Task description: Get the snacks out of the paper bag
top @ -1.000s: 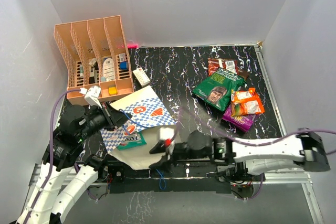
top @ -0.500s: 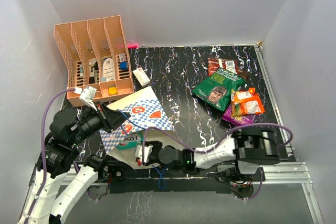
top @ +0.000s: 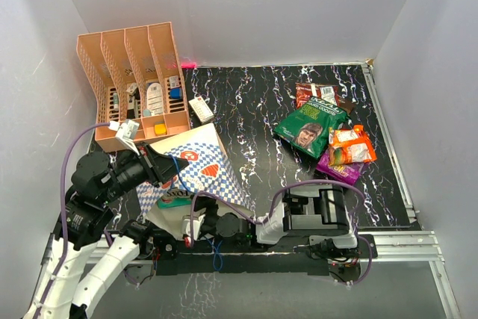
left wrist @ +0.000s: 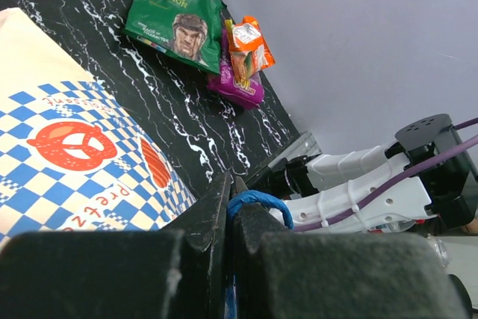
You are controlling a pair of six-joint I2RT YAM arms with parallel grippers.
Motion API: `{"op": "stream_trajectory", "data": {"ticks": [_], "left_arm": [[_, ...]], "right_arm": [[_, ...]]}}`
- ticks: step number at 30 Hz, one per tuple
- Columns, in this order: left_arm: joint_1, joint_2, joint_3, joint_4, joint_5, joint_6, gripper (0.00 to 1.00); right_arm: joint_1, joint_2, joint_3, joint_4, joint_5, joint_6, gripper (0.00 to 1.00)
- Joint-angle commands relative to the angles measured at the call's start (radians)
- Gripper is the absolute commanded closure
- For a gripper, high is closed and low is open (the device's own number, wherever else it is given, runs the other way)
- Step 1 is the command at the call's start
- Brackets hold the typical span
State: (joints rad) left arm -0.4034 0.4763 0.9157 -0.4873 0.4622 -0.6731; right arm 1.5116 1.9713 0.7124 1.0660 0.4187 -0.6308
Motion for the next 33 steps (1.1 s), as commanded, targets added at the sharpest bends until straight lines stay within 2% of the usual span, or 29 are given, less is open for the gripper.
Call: {"op": "stream_trajectory", "data": {"ticks": [1,5,11,15,18,20,24,27,30,33], "left_arm": [[-0.002,-0.018,-0.016,0.042,0.014,-0.028,1.00],[-0.002,-0.024,-0.022,-0.005,-0.064,-0.041,1.00],[-0.002,-0.020,-0.071,-0.013,-0.087,-0.054,1.00],[-0.002,-0.014,-0.093,0.010,-0.072,-0.057,1.00],[-0.002,-0.010,-0.097,0.031,-0.063,-0.060,1.00],[-0.002,-0.006,-0.096,0.041,-0.057,-0.060,1.00],[-0.001,0.001,-0.094,0.049,-0.048,-0.063,1.00],[-0.002,-0.001,-0.088,0.040,-0.047,-0.065,1.00],[-0.002,-0.011,-0.077,0.020,-0.068,-0.063,1.00],[-0.002,-0.020,-0.072,0.016,-0.074,-0.070,1.00]], "right_arm": [[-0.007,-0.010,0.042,0.086,-0.012,0.039,0.32],[-0.007,-0.082,-0.010,0.048,0.050,0.074,0.27],[-0.006,-0.334,-0.151,-0.114,0.101,0.188,0.25],[-0.005,-0.510,-0.217,-0.316,0.058,0.324,0.24],[0.008,-0.603,-0.249,-0.395,-0.068,0.381,0.24],[0.048,-0.646,-0.297,-0.328,-0.145,0.362,0.23],[0.111,-0.639,-0.418,-0.025,-0.293,0.278,0.21],[0.117,-0.555,-0.340,0.030,-0.304,0.225,0.20],[0.116,-0.425,-0.237,0.042,-0.187,0.178,0.17],[0.113,-0.278,-0.166,0.185,-0.024,0.048,0.09]]}}
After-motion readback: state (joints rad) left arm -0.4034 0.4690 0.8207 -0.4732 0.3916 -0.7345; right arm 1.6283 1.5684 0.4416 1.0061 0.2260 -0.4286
